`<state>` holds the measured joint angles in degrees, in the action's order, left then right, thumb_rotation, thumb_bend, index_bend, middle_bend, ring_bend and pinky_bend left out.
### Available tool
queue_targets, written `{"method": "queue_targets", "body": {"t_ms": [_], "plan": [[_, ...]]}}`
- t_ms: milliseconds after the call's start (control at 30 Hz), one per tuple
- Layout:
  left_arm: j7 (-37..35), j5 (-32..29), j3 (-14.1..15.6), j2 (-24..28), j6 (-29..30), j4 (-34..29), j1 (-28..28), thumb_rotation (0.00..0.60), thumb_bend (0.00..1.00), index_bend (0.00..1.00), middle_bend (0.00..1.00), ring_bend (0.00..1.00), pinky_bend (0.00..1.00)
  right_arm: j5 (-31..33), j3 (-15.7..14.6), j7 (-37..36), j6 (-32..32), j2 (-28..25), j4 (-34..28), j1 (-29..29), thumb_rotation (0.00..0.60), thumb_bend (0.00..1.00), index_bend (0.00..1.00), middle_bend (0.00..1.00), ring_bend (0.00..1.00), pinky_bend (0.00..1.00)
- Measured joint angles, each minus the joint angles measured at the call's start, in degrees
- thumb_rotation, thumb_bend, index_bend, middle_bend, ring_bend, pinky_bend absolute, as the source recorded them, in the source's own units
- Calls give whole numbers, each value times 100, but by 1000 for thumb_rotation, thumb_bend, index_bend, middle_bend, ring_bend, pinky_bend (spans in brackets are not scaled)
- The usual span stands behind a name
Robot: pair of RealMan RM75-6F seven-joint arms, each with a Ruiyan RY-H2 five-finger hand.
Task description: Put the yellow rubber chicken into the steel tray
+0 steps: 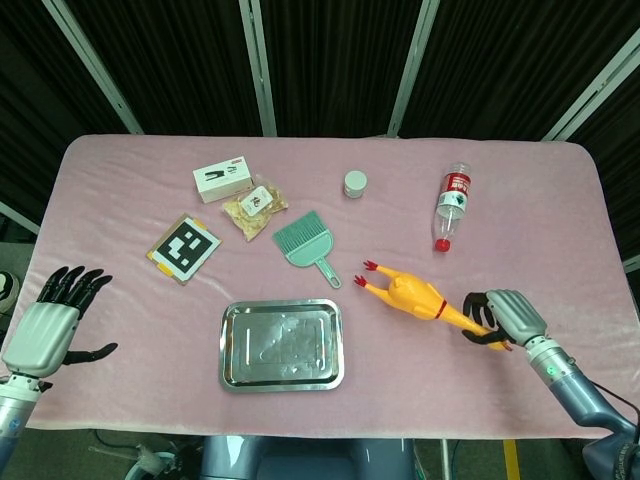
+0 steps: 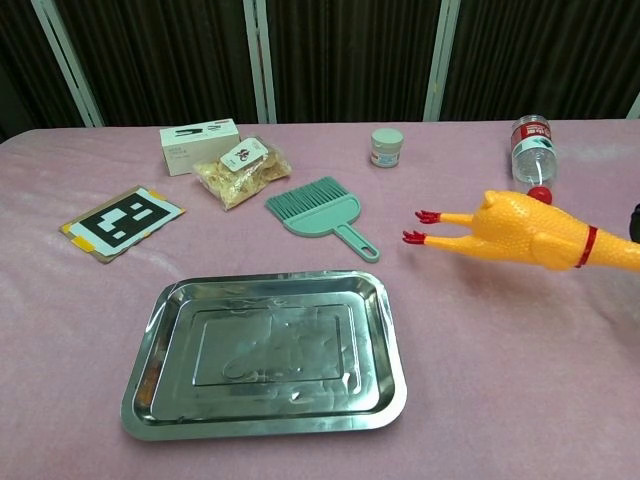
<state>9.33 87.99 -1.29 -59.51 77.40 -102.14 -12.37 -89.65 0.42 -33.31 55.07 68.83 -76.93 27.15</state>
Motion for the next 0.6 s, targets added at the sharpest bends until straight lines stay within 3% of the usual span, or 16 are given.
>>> {"method": "queue_targets", "body": {"t_ms": [367,600], "plan": [[382,328,-87,-128,-247,-242,-347,600,13,121,102,39,42,-803,-333,-1972,401,-336,154,183,600,1000,904,715,717,883],[1085,846,-227,-564,-551,-483,-821,600,18,121,109,42,42,-1276,-558,-2588,523,-444,70,473,600,1000,907,716,718,883]]}}
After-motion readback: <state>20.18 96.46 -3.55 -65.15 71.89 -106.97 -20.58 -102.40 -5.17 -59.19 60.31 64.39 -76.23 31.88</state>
